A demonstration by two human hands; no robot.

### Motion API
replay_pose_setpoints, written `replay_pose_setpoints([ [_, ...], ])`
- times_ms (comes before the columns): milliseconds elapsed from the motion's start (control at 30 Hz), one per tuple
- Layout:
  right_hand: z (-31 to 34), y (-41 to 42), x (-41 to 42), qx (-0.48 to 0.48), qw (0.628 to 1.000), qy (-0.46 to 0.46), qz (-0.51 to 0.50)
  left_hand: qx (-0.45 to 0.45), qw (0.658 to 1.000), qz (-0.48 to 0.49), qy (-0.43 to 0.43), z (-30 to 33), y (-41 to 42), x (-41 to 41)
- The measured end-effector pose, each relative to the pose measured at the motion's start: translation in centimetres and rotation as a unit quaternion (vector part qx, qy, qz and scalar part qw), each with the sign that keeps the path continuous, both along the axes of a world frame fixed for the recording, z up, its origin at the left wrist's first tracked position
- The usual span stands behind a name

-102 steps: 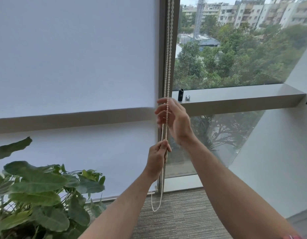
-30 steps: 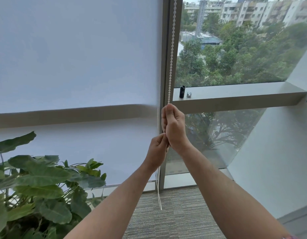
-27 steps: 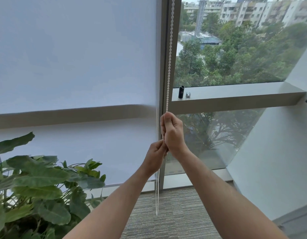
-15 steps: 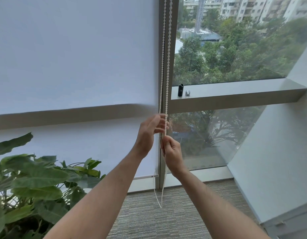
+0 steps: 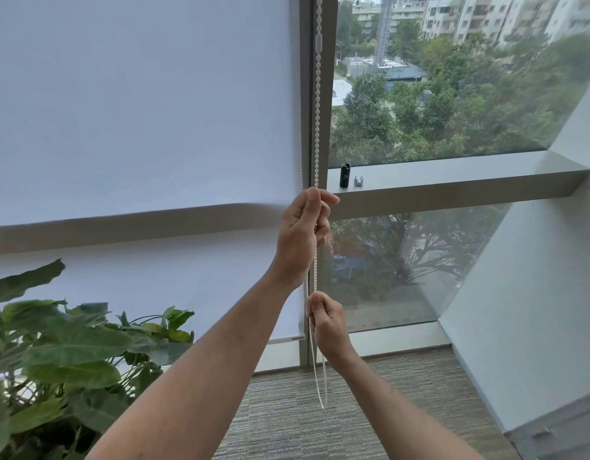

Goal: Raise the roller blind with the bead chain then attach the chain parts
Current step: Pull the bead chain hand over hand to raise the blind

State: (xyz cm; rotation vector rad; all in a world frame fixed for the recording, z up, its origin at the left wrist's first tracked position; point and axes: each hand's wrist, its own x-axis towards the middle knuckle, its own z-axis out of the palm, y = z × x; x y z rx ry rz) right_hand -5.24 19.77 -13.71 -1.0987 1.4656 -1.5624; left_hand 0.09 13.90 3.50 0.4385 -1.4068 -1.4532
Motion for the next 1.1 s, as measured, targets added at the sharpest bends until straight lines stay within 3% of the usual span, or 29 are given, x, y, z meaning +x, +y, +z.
replay_pose_setpoints([
  [267, 0.2, -0.2, -0.2, -0.001, 1.000, 0.008, 0.014, -0.015, 0.999, 0.028, 0.013, 1.2, -0.6, -0.1],
  [467, 1.5, -0.6, -1.4, 0.030, 0.993, -0.025, 0.108, -0.041, 0.998, 0.056, -0.014, 1.0, -0.8, -0.1],
  [667, 4.6, -2.2, -4.0, 0.062, 0.992, 0.040, 0.104, -0.042, 0.996, 0.079, -0.013, 0.7, -1.3, 0.2],
  [967, 12.4, -5.2, -3.8, -0.097, 0.992, -0.042, 0.074, 0.019, 0.997, 0.053, -0.045, -5.1, -0.7, 0.7],
  [1100, 16.7, -6.1, -3.1, -0.186, 0.975, -0.080, 0.095, 0.053, 0.993, 0.064, -0.085, -7.8, -0.2, 0.9],
])
